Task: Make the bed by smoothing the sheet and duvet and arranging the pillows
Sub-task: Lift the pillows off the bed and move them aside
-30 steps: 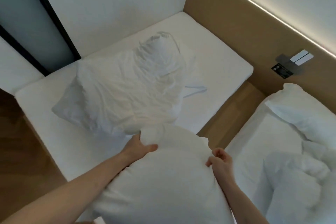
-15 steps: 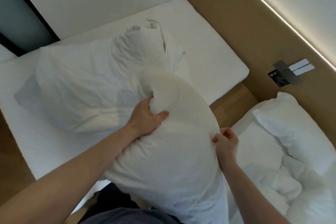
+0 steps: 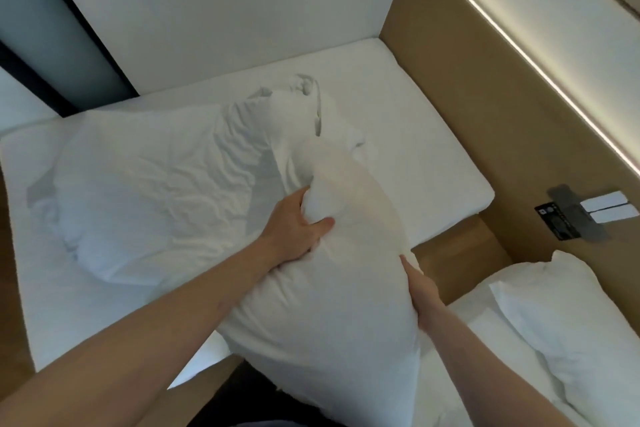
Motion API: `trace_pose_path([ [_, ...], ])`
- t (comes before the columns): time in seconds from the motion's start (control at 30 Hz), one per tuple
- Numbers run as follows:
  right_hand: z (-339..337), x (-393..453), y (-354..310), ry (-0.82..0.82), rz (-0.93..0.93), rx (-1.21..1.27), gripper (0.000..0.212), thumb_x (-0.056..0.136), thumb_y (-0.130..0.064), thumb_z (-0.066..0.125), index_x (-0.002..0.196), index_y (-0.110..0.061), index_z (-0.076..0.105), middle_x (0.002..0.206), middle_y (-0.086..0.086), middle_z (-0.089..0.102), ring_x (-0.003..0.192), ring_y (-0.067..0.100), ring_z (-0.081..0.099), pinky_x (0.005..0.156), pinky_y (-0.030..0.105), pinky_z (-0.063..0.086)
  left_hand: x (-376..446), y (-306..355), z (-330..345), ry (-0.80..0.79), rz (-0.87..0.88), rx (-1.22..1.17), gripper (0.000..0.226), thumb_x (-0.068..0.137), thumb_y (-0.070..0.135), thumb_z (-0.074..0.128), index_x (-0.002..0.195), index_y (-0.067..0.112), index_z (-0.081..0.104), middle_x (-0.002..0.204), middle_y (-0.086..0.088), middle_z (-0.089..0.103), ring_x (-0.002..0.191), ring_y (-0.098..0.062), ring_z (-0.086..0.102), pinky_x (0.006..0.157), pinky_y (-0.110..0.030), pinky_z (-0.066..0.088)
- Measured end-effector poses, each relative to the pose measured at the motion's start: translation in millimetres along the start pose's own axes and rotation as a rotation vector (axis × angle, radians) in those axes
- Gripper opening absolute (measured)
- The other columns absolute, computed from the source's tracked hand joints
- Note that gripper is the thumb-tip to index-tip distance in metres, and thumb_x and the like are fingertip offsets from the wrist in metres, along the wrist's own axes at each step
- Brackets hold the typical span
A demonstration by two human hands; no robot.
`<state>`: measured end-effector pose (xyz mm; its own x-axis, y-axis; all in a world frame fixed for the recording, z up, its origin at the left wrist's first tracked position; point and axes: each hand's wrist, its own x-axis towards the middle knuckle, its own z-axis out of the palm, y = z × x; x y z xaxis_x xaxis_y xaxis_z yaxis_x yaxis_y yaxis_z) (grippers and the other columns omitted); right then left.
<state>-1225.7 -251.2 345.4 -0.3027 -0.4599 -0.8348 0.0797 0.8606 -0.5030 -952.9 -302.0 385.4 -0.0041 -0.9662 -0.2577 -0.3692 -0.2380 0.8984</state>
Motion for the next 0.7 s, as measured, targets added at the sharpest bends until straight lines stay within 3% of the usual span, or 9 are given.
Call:
trace_pose_path([
  [0.07, -6.7, 14.4, -23.1, 0.149, -0.110, 0.000, 0.062, 0.094, -0.037, 0.071, 0.143, -0.004, 0.053, 0.105, 0.002, 0.066, 0.101, 0.030, 0.061, 0.092, 0.045, 0.052, 16.8, 6.4, 13.9, 0.030, -0.010, -0.020, 0.051, 0.078, 0.035, 0.084, 0.125, 0.024, 0.066, 0.117, 0.009, 0.072, 0.107, -0.012, 0.067, 0.097, -0.037, 0.054],
  [0.17, -26.6, 45.1, -75.4, 0.272, -0.287, -0.060, 0.028, 0.098, -0.031, 0.062, 0.113, -0.009, 0.069, 0.101, 0.007, 0.073, 0.096, 0.028, 0.066, 0.093, 0.047, 0.054, 51.3, 27.4, 44.7, 0.089, 0.000, -0.023, 0.057, 0.080, 0.036, 0.083, 0.132, 0.023, 0.063, 0.123, 0.006, 0.070, 0.115, -0.017, 0.065, 0.099, -0.031, 0.050],
  [0.23, -41.8, 78.0, -118.8, 0.333, -0.414, -0.087, 0.027, 0.098, -0.034, 0.059, 0.107, -0.012, 0.070, 0.109, 0.009, 0.073, 0.101, 0.030, 0.066, 0.098, 0.049, 0.053, 86.8, 42.5, 70.1, 0.120, 0.007, -0.006, 0.067, 0.083, 0.036, 0.082, 0.141, 0.018, 0.056, 0.132, 0.000, 0.066, 0.122, -0.020, 0.061, 0.099, -0.025, 0.045],
  [0.3, -55.3, 113.6, -168.5, 0.358, -0.503, -0.126, 0.033, 0.101, -0.035, 0.056, 0.115, -0.009, 0.069, 0.112, 0.007, 0.069, 0.106, 0.030, 0.063, 0.099, 0.043, 0.050, 128.6, 56.4, 96.5, 0.137, -0.036, 0.024, 0.080, 0.085, 0.043, 0.079, 0.152, 0.017, 0.042, 0.143, -0.004, 0.059, 0.131, -0.023, 0.054, 0.102, -0.022, 0.038],
  [0.4, -77.7, 165.0, -246.3, 0.434, -0.629, -0.235, 0.031, 0.104, -0.033, 0.050, 0.097, -0.007, 0.066, 0.096, 0.010, 0.066, 0.096, 0.030, 0.059, 0.081, 0.030, 0.045, 195.6, 67.5, 139.2, 0.091, -0.091, 0.058, 0.094, 0.088, 0.055, 0.070, 0.161, 0.022, 0.021, 0.157, -0.006, 0.044, 0.141, -0.024, 0.044, 0.112, -0.027, 0.033],
  [0.53, -105.0, 236.1, -330.8, 0.486, -0.792, -0.353, 0.039, 0.103, -0.031, 0.048, 0.120, -0.003, 0.067, 0.119, 0.022, 0.069, 0.113, 0.041, 0.062, 0.088, 0.038, 0.044, 272.2, 71.0, 188.2, 0.012, -0.138, 0.075, 0.088, 0.094, 0.054, 0.063, 0.162, 0.023, 0.017, 0.163, 0.001, 0.033, 0.148, -0.020, 0.034, 0.118, -0.031, 0.027],
  [0.63, -115.9, 295.5, -366.2, 0.455, -0.690, -0.539, 0.051, 0.102, -0.031, 0.050, 0.144, -0.003, 0.048, 0.145, 0.023, 0.054, 0.134, 0.042, 0.050, 0.112, 0.044, 0.037, 306.0, 47.1, 210.0, -0.065, -0.173, 0.065, 0.070, 0.096, 0.036, 0.067, 0.155, 0.023, 0.032, 0.155, 0.003, 0.042, 0.141, -0.019, 0.043, 0.113, -0.032, 0.036],
  [0.7, -108.8, 329.8, -364.3, 0.354, -0.616, -0.651, 0.070, 0.091, -0.035, 0.061, 0.151, -0.005, 0.038, 0.150, 0.021, 0.049, 0.138, 0.039, 0.047, 0.116, 0.044, 0.035, 309.8, 14.1, 213.0, -0.106, -0.230, 0.118, 0.064, 0.095, 0.035, 0.069, 0.151, 0.025, 0.039, 0.151, 0.002, 0.045, 0.136, -0.020, 0.047, 0.111, -0.034, 0.040],
])
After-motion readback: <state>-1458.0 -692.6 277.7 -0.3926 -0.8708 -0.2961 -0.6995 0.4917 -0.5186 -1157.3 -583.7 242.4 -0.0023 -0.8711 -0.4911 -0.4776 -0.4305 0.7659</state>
